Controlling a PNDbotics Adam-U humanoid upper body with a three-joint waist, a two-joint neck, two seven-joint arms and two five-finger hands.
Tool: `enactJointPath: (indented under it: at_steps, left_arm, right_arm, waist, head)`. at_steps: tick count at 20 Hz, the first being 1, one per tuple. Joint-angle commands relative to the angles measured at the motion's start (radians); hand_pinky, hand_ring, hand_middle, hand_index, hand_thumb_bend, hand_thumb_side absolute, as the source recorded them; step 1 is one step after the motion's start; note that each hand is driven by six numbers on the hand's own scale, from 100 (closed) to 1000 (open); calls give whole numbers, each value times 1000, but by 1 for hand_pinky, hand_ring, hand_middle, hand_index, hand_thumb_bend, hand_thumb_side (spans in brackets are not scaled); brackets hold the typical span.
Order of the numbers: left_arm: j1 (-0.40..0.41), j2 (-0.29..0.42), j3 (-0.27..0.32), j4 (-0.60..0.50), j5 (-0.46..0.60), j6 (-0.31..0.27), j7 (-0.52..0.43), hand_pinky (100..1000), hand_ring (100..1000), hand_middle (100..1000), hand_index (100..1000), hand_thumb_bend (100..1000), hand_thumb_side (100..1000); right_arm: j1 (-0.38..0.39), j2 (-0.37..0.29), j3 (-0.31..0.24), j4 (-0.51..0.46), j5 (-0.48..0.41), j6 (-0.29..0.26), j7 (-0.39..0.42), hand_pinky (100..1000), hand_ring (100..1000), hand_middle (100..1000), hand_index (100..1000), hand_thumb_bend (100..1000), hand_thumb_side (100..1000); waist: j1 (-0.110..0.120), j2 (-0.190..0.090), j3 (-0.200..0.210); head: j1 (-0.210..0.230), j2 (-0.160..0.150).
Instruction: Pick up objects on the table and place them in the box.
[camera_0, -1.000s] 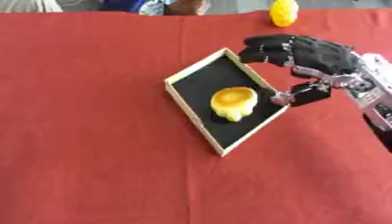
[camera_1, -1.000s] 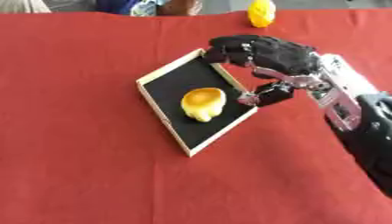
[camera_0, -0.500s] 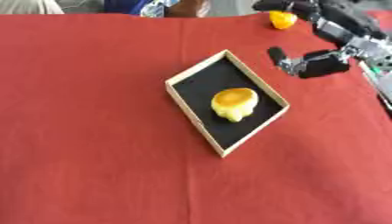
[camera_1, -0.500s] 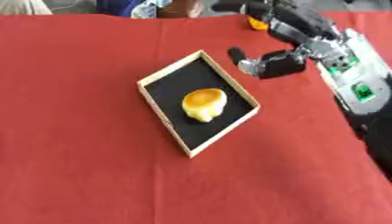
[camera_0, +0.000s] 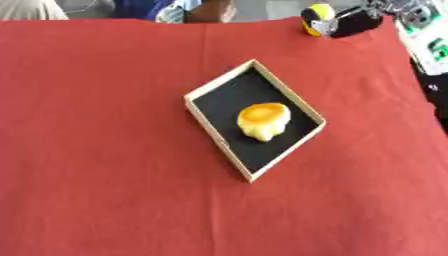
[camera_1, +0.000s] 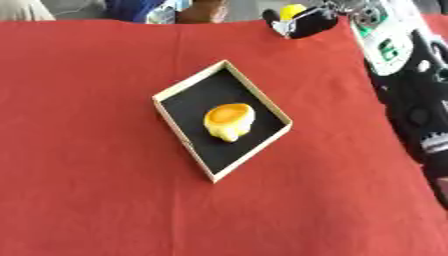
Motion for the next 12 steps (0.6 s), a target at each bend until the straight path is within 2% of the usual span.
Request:
enactJointPath:
  at_steps: [1, 6, 12]
  left_arm:
    - [-13, 18, 1, -16, 5, 0, 3, 884, 845, 667, 789, 100, 678]
    - [-14, 20, 3, -16, 2, -1, 9, 884, 845, 666, 789, 100, 679]
    - [-11, 19, 4, -16, 1, 2, 11, 884, 845, 665, 789, 100, 680]
  right_arm:
    - [-40, -2, -31, 90, 85, -24, -24, 897, 1000, 895, 953, 172, 137]
    - [-65, 15, -77, 219, 168, -43, -30, 906, 1000, 901, 958, 139, 172]
    - [-96, 20, -129, 276, 204, -23, -37, 910, 1000, 902, 964, 110, 164]
  waist:
    - [0, -16, 4]
    - [-2, -10, 9]
    - [-2, -4, 12]
  head:
    - [-7, -15]
    - [-10, -24]
    - [-10, -33]
